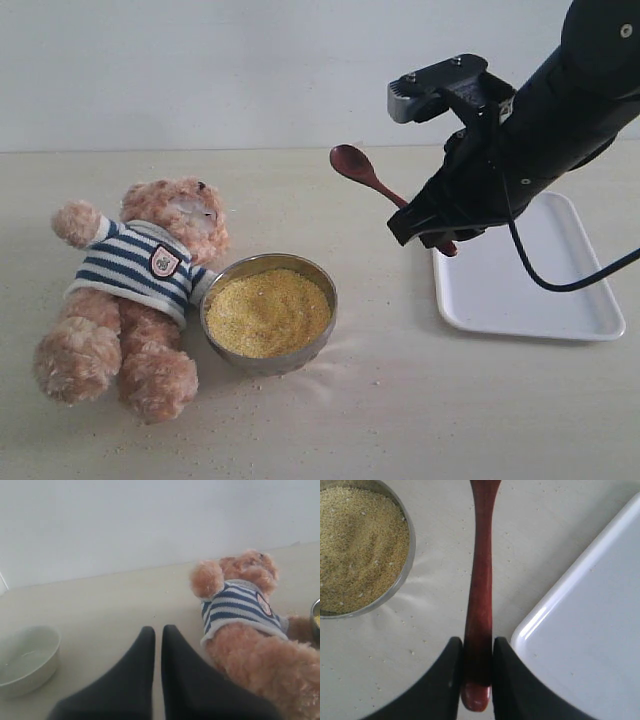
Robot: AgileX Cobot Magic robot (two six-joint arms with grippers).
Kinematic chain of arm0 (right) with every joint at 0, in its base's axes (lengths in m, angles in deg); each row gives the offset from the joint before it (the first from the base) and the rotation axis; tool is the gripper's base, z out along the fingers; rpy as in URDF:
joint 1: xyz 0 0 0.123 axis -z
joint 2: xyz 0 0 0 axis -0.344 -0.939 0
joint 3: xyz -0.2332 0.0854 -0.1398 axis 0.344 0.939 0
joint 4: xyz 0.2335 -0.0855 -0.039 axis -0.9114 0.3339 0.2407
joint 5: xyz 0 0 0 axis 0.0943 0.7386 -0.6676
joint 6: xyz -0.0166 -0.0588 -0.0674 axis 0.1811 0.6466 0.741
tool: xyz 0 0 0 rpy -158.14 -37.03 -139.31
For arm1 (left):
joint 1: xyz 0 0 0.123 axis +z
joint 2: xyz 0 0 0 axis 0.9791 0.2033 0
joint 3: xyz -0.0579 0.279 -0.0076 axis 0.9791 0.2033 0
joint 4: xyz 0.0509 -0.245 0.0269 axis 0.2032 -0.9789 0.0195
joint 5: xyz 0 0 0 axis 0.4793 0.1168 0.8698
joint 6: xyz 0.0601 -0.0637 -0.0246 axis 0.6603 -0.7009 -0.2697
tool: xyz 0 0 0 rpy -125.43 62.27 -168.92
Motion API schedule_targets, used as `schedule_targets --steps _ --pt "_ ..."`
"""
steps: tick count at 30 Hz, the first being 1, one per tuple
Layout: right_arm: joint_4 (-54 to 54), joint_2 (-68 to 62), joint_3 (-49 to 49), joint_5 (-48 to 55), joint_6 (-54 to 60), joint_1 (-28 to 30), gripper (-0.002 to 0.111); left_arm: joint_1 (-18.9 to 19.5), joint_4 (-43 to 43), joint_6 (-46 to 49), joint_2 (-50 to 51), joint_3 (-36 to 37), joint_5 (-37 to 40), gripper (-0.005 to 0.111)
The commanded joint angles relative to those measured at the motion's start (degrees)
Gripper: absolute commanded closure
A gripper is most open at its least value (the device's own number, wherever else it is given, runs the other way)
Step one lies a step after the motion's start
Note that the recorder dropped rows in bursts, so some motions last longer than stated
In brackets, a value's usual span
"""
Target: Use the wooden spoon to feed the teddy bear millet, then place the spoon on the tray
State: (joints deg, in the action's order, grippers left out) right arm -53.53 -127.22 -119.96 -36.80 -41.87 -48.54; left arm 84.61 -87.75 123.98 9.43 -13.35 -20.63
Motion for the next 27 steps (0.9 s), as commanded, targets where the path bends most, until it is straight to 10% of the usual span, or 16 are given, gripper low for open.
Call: schedule_targets --steps 1,17,27 --pt "0.0 0.4 0.1 -0.1 0.3 0.4 0.108 -0.2 -3.1 -0.6 -0.1 0.2 -1.5 0.102" --pt "9.6 0.2 0.1 -7.6 -12.4 1.4 0.108 -0.2 -3.1 -0.6 -0.1 0.2 -1.5 0.102" --pt "16.4 -9.4 -4.3 -0.6 -17.6 15.4 0.108 -0.2 -3.1 -0.6 -0.1 0.2 -1.5 0.102"
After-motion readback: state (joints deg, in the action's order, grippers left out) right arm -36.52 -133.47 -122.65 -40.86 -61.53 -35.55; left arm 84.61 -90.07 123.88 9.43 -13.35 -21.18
